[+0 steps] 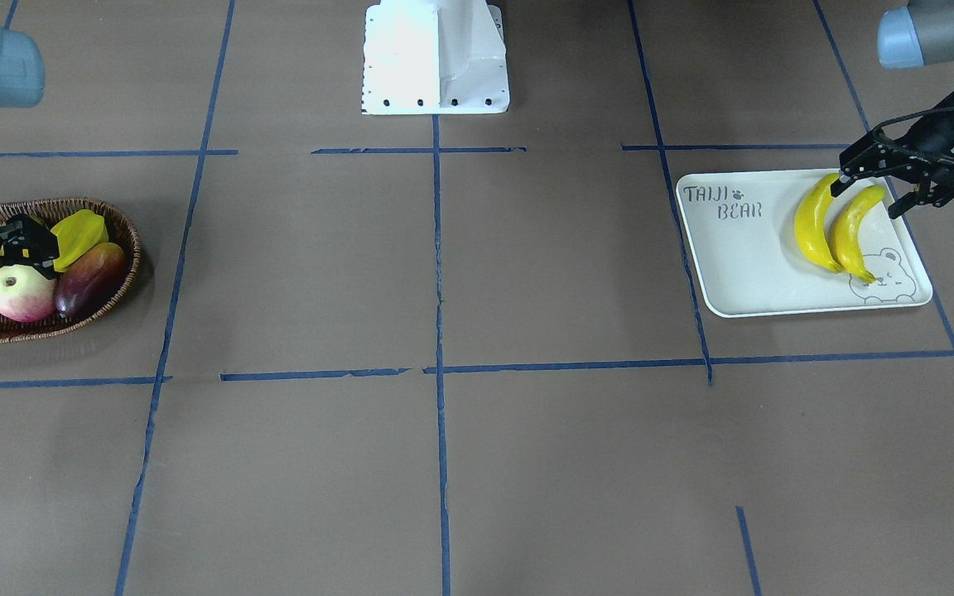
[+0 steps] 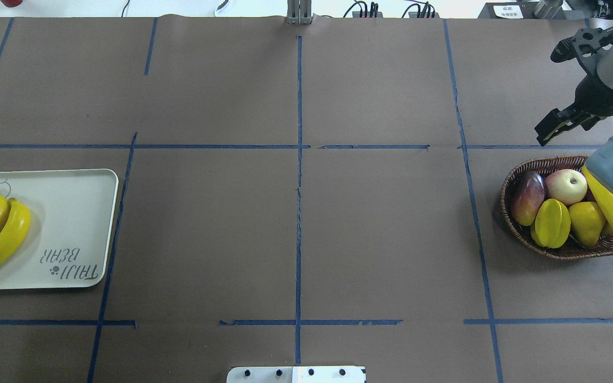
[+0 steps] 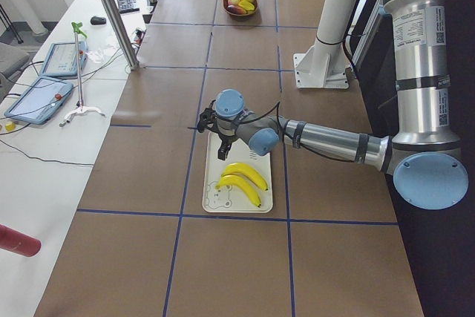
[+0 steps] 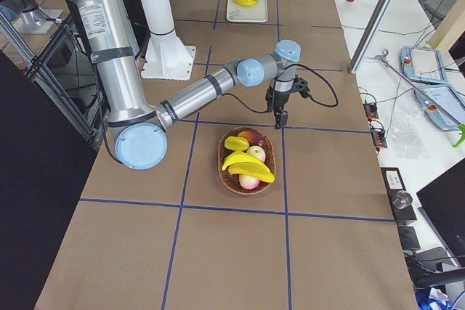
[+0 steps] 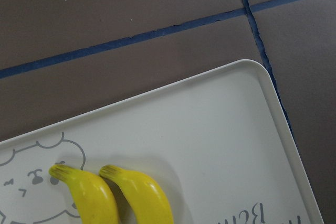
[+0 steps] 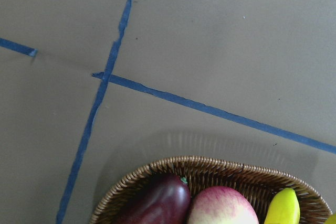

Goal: Transfer all bananas from basket to plate

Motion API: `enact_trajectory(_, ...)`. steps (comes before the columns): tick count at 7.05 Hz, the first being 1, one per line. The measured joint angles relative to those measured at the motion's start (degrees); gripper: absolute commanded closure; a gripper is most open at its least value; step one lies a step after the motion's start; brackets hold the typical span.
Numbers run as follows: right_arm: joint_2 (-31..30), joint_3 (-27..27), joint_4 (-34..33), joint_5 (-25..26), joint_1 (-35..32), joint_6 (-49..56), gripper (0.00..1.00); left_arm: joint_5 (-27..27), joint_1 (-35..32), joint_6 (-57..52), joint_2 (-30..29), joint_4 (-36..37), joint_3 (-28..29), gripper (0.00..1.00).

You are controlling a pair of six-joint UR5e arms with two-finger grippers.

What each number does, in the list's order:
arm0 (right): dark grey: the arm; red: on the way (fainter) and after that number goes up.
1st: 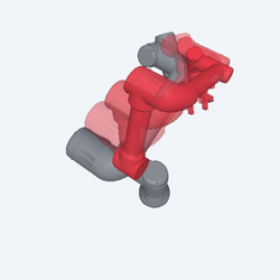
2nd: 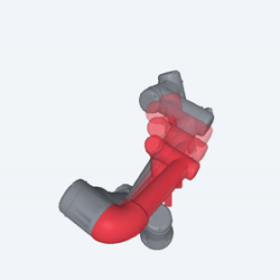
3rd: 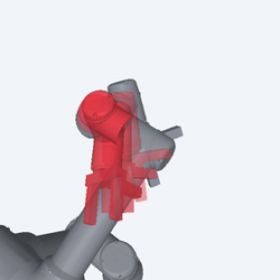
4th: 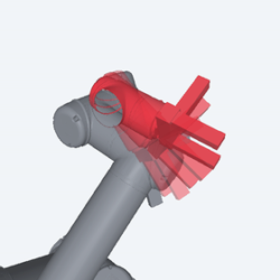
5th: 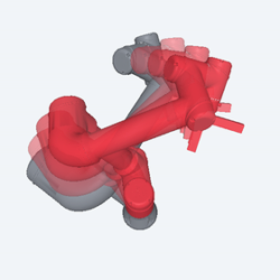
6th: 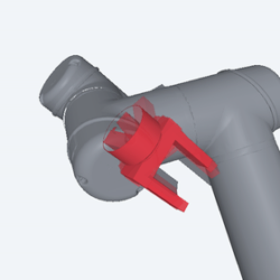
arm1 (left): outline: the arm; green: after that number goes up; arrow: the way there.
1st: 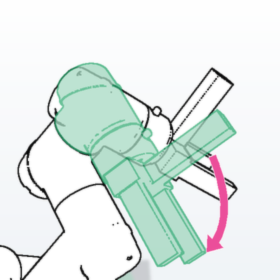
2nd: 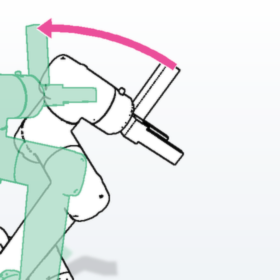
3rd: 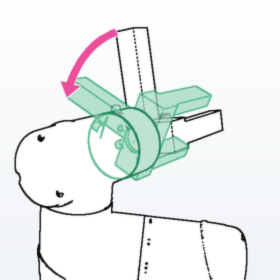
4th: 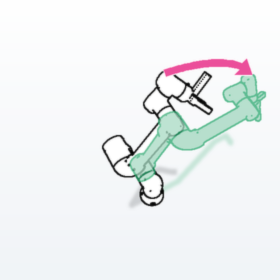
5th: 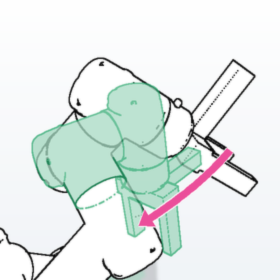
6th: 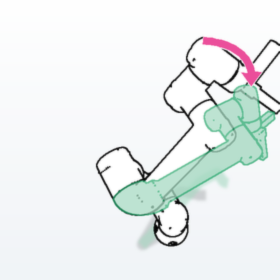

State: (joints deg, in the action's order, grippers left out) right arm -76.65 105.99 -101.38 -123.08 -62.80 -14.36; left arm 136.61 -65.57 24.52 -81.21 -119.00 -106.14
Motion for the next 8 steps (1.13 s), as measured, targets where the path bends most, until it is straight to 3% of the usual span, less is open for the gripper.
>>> enact_trajectory(8,-6.9,-0.6,0.0,3.5,-1.6,1.1,0.04,0.0,0.0,0.0,0.0,-0.2,-0.1,0.0)
